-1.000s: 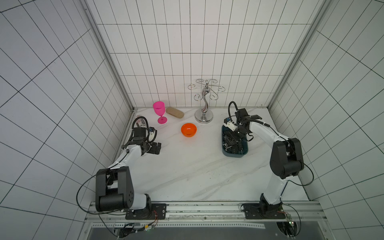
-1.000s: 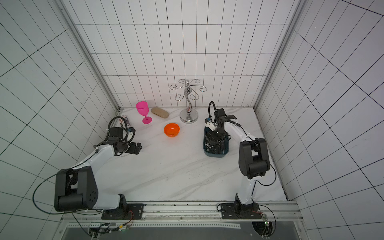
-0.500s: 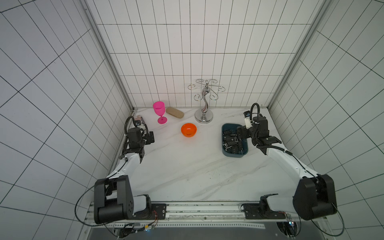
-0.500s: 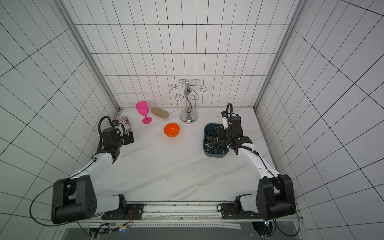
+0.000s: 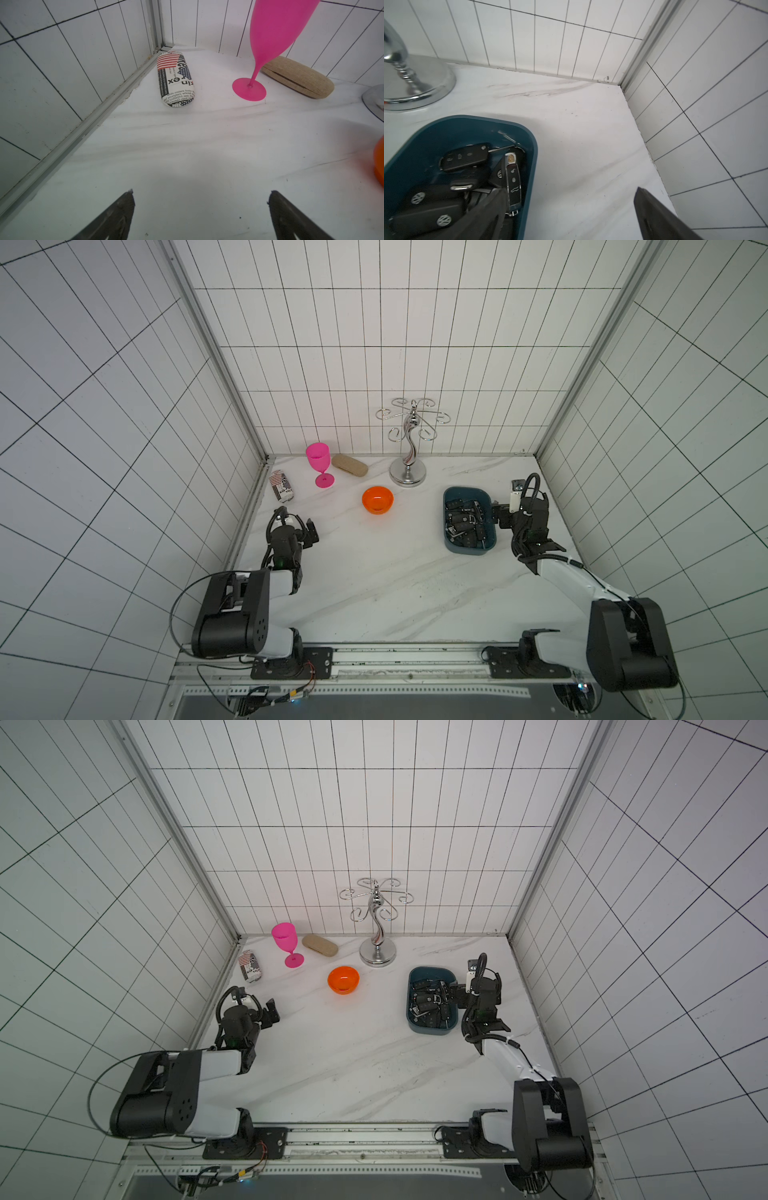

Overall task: Place the car key into the storage box
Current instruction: Reset both arms

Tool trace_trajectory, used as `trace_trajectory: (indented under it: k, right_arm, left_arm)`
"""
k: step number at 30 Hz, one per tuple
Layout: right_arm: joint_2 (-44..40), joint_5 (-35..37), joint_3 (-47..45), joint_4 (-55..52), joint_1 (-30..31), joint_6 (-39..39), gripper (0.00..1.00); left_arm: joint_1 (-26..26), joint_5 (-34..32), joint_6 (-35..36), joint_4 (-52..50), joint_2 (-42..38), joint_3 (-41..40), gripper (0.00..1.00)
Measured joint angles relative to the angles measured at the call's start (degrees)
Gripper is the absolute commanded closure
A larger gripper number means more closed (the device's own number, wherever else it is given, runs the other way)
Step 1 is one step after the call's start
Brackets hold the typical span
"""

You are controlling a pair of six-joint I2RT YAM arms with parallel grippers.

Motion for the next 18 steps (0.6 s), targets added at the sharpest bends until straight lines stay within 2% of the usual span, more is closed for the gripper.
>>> trace_trajectory:
  k: [2,4,7,10,12,18]
  right_arm:
    - [3.1,0.3,0.2,-0.9,-0.2,1.6,0.01]
    - [4.2,-0.2,0.4,-2.6,-0.5,3.4,0.01]
    - [4.3,-2.8,-0.6,0.2,-1.0,4.2,0.01]
    - [5.6,-4.6,-7.8,13.9,-1.6,4.9,0.01]
    - [10.2,-6.1,-12.3,21.3,-2.4,5.2,0.01]
    - [11.8,-7.3,-11.5,23.7,-3.2,7.0,0.02]
  left_arm:
    - [-3.3,-3.0,1.7,5.3,4.4,-0.5,0.01]
    - [-5.6,-5.7,2.2,3.3,4.3,1.0,0.01]
    - [-4.5,-8.2,1.4,1.0,3.3,6.6,0.01]
    - [-3.1,-10.1,0.7,1.2,2.6,8.8,0.01]
    - [-3.0,-10.7,0.3,0.5,2.4,8.8,0.01]
    - [-3.0,-11.4,0.1,-1.7,2.4,8.8,0.01]
